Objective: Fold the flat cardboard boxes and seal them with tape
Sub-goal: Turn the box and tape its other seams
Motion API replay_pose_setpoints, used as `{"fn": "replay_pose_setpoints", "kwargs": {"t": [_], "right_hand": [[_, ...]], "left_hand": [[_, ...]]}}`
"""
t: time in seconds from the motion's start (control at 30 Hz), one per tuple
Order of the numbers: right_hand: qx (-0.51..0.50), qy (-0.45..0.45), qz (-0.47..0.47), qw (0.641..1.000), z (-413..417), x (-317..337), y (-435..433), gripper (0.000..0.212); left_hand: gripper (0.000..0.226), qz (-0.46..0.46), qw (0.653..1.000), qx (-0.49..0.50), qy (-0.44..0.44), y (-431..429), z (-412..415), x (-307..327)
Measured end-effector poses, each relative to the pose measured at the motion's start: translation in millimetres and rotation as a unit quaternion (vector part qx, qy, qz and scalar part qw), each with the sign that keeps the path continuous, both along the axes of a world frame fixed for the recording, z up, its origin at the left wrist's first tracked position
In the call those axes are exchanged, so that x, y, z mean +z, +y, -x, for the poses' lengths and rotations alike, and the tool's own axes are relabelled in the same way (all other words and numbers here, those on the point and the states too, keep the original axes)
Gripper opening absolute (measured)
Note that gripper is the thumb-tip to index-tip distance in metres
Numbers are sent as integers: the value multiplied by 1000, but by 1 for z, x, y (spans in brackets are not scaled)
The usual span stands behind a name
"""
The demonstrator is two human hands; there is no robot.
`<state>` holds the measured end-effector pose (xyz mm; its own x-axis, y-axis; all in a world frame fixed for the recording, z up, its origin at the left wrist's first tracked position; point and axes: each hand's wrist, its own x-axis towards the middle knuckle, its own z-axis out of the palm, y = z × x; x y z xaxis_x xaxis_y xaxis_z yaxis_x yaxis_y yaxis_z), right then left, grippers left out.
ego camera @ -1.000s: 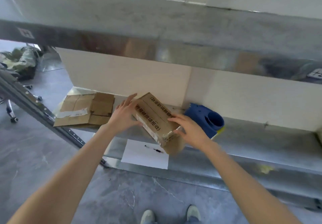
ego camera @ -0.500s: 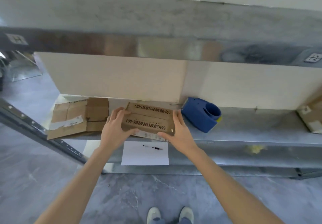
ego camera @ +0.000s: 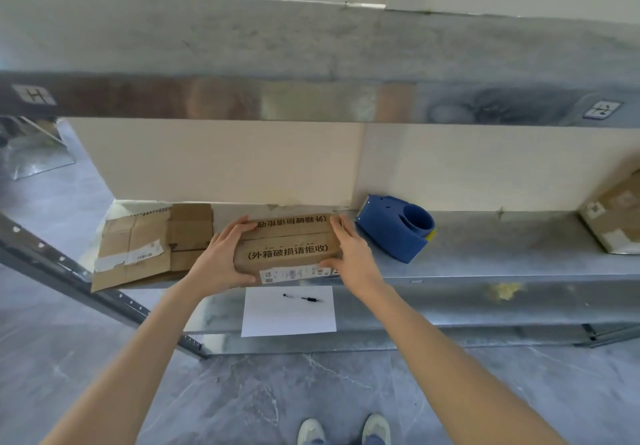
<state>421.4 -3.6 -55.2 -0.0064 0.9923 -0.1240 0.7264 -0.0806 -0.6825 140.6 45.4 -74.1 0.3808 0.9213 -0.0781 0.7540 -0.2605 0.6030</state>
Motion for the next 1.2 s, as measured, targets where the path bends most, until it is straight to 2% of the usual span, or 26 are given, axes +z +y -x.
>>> {"fn": "replay_pose_setpoints", "kwargs": {"t": [0.17, 0.37, 0.57, 0.77, 0.87, 0.97, 1.2], "right_hand": [[3, -78, -2, 997, 4, 3, -1, 85], [-1, -116, -14, 993, 10, 10, 0, 76], [-27, -85, -25, 996, 16, 14, -5, 75], [3, -69, -35, 997, 21, 18, -14, 81], [52, 8, -4, 999, 23, 20, -19, 85], [107, 52, 35, 992, 25, 18, -23, 98], [185, -12, 50, 981, 32, 12, -23, 120]], "left_hand": [[111, 13, 999, -19, -49, -1, 5, 1], [114, 20, 996, -22, -83, -11, 16, 7], [116, 10, 994, 33, -102, -24, 21, 0], [118, -47, 990, 83, -104, -44, 14, -8], [111, -82, 990, 62, -93, -55, 5, -12], [95, -101, 988, 69, -94, -66, -3, -15], [80, -106, 975, 142, -133, -94, -14, -15]]}}
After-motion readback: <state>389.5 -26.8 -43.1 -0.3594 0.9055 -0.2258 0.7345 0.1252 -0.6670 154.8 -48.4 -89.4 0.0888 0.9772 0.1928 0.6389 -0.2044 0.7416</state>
